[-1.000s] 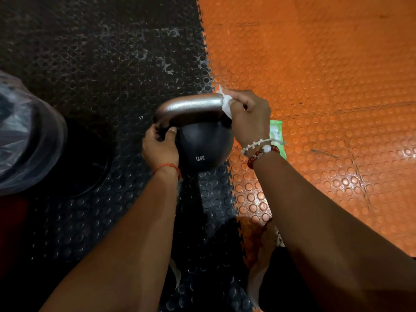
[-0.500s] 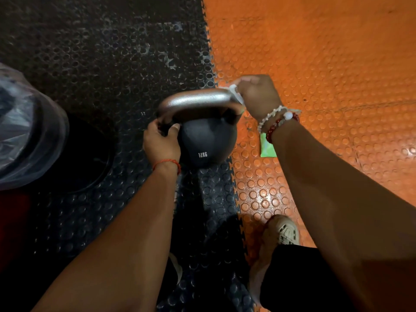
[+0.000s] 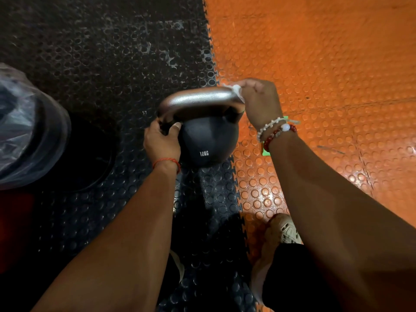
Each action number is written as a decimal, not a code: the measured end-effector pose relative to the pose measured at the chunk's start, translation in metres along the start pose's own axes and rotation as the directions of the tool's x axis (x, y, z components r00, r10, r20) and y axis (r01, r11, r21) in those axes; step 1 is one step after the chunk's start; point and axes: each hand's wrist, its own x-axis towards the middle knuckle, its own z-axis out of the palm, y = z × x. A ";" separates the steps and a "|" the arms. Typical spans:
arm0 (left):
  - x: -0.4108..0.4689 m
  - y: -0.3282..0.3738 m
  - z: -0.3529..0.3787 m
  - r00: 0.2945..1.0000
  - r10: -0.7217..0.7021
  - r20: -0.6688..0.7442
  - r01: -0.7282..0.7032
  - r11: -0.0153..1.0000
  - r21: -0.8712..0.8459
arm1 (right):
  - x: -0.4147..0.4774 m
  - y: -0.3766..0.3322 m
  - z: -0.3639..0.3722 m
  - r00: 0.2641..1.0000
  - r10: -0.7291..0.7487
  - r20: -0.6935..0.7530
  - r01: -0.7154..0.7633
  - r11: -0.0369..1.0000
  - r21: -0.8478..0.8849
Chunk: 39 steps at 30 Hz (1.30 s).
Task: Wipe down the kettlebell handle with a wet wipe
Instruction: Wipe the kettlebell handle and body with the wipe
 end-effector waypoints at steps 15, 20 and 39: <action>0.005 -0.005 -0.002 0.999 -0.022 0.040 0.024 0.999 -0.029 | -0.050 0.008 0.033 0.906 -0.173 -0.387 0.140 0.984 -0.112; 0.007 -0.005 -0.002 0.999 -0.027 0.045 0.029 0.998 -0.051 | -0.052 0.000 0.038 0.870 -0.162 -0.466 0.096 0.982 -0.161; 0.009 -0.009 -0.001 0.997 -0.027 0.077 0.034 0.995 -0.092 | -0.057 -0.015 0.039 0.830 0.235 -0.505 -0.216 0.971 0.098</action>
